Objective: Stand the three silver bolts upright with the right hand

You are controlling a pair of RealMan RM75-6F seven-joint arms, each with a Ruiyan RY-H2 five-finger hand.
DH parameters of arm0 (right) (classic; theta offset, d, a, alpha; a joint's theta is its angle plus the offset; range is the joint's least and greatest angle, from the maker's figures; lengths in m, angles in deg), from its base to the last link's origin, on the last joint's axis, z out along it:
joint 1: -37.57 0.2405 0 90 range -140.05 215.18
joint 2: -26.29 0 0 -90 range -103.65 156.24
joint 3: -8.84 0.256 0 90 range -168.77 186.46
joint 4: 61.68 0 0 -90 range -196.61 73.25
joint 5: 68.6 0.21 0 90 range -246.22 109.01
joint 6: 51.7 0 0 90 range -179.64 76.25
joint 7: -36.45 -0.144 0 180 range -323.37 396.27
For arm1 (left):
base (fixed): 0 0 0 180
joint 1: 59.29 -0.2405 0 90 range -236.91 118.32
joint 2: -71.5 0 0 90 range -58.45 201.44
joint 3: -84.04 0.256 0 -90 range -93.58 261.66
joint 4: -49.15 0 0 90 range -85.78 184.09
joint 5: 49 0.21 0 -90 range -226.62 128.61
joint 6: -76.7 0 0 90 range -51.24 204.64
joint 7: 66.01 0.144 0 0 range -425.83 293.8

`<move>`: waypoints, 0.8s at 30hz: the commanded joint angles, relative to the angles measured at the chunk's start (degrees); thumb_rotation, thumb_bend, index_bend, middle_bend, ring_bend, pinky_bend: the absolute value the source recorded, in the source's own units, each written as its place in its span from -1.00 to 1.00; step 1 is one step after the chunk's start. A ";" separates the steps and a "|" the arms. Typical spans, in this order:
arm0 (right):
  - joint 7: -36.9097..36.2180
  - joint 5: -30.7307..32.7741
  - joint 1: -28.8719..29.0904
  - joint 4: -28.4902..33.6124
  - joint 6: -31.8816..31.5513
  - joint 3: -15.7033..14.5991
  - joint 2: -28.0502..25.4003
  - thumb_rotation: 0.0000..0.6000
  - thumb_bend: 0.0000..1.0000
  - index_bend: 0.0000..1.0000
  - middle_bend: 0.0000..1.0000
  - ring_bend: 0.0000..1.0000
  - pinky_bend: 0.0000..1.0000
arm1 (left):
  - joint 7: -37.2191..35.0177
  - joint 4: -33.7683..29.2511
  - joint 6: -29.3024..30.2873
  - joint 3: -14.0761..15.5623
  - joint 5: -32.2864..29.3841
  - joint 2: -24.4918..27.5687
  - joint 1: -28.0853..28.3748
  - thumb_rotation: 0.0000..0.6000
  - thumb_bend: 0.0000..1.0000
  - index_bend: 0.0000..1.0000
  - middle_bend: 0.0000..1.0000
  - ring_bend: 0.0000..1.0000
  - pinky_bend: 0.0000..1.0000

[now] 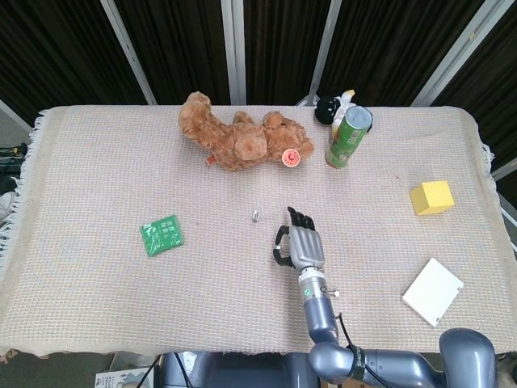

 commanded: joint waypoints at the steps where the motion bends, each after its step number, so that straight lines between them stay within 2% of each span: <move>1: -0.27 0.63 0.04 0.31 0.32 0.09 -0.23 1.00 -0.26 0.10 -1.00 -0.97 -0.92 | 0.05 -0.03 -0.01 0.01 -0.02 0.01 -0.01 1.00 -0.85 -0.85 -0.97 -1.00 -0.81; 11: -0.85 0.91 0.29 1.33 0.52 -0.38 -1.22 1.00 -0.26 0.03 -1.00 -0.97 -0.92 | 0.06 -0.05 -0.06 -0.03 -0.20 0.04 0.00 1.00 -0.85 -0.84 -0.97 -1.00 -0.81; 15: -0.66 1.03 0.34 2.49 0.61 -0.67 -1.86 1.00 -0.26 -0.21 -1.00 -0.98 -0.92 | 0.15 -0.09 -0.06 0.02 -0.11 0.04 0.00 1.00 -0.85 -0.85 -0.97 -1.00 -0.81; 18: 0.42 1.65 0.34 4.14 0.15 -0.88 -3.27 1.00 -0.26 -0.30 -1.00 -0.99 -0.92 | 0.15 -0.08 0.10 -0.03 -0.17 0.03 -0.06 1.00 -0.85 -0.85 -0.97 -1.00 -0.81; 24: 0.84 0.25 -1.53 9.59 -2.45 -2.29 -7.83 1.00 -0.26 -0.30 -1.00 -0.99 -0.92 | 0.30 -0.08 -0.07 -0.05 -0.21 -0.02 0.05 1.00 -0.85 -0.84 -0.97 -1.00 -0.81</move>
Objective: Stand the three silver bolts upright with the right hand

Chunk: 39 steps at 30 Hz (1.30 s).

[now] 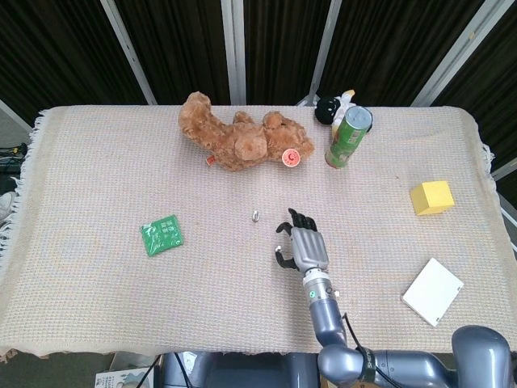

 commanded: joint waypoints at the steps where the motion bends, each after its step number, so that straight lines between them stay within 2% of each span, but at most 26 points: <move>1: -0.01 -1.70 -1.90 3.97 -2.13 -1.75 -3.36 1.00 -0.26 -0.30 -1.00 -0.99 -0.92 | 0.14 -0.09 -0.12 0.05 0.08 -0.01 0.07 1.00 -0.85 -0.84 -0.98 -1.00 -0.81; 7: -2.68 -5.46 -5.88 9.84 -3.66 -5.86 -9.16 1.00 -0.26 -0.30 -1.00 -0.99 -0.92 | 1.50 -0.54 0.01 0.13 0.22 -0.29 0.25 1.00 -0.85 -0.84 -0.98 -1.00 -0.81; 13: -4.61 -8.19 -8.44 11.88 -4.12 -9.59 -11.86 1.00 -0.26 -0.31 -1.00 -0.99 -0.92 | 1.93 -0.95 0.79 0.02 0.13 -0.44 0.01 1.00 -0.85 -0.84 -0.98 -1.00 -0.81; 28: -1.51 -11.40 -10.25 10.05 -8.20 -15.03 -5.88 1.00 -0.26 -0.24 -1.00 -0.99 -0.92 | 0.21 -0.19 -0.07 -0.14 0.15 -0.33 0.27 1.00 -0.85 -0.84 -0.98 -1.00 -0.81; 39: -2.74 -13.13 -13.53 10.16 -8.89 -18.05 -7.30 1.00 -0.26 -0.21 -1.00 -0.99 -0.92 | 0.59 -0.30 -0.03 -0.12 0.17 -0.45 0.34 1.00 -0.85 -0.84 -0.98 -1.00 -0.81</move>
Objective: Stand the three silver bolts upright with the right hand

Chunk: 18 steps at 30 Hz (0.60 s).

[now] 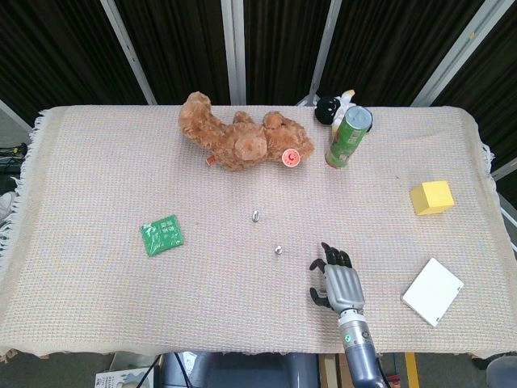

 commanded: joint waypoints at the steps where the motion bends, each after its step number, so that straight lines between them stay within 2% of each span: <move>1: -0.44 -0.65 -0.60 0.27 0.08 -0.53 -0.45 1.00 -0.26 -0.21 -1.00 -0.99 -0.92 | 0.35 -0.11 -0.14 0.03 -0.04 -0.08 0.11 1.00 -0.85 -0.84 -0.98 -1.00 -0.81; 18: -0.92 -3.35 -2.91 -0.42 0.63 -2.07 -0.22 1.00 -0.26 -0.11 -1.00 -0.99 -0.92 | 0.50 -0.30 0.49 0.10 0.22 -0.07 -0.13 1.00 -0.85 -0.84 -0.98 -1.00 -0.81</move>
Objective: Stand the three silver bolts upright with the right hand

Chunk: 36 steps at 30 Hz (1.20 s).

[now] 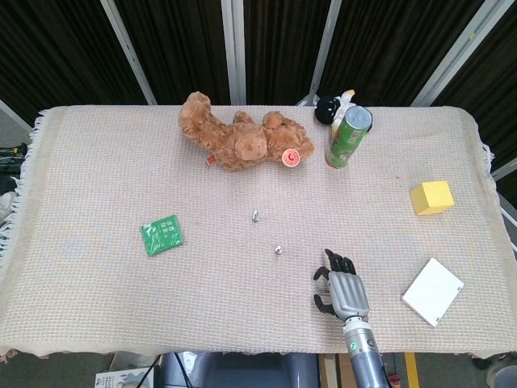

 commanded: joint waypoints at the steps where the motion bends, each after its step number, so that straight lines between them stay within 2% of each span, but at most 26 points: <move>1: -0.43 -0.53 -0.40 -0.37 0.22 -0.15 0.11 1.00 -0.26 -0.11 -1.00 -0.99 -0.92 | -0.12 0.09 -0.01 -0.03 -0.09 0.00 -0.03 1.00 -0.85 -0.84 -0.98 -1.00 -0.81; 36: -4.10 -2.08 -3.66 -4.64 5.45 0.29 -0.40 1.00 -0.26 0.05 -1.00 -0.99 -0.92 | 1.45 -0.35 0.49 0.08 -0.09 -0.23 -0.12 1.00 -0.85 -0.84 -0.98 -1.00 -0.81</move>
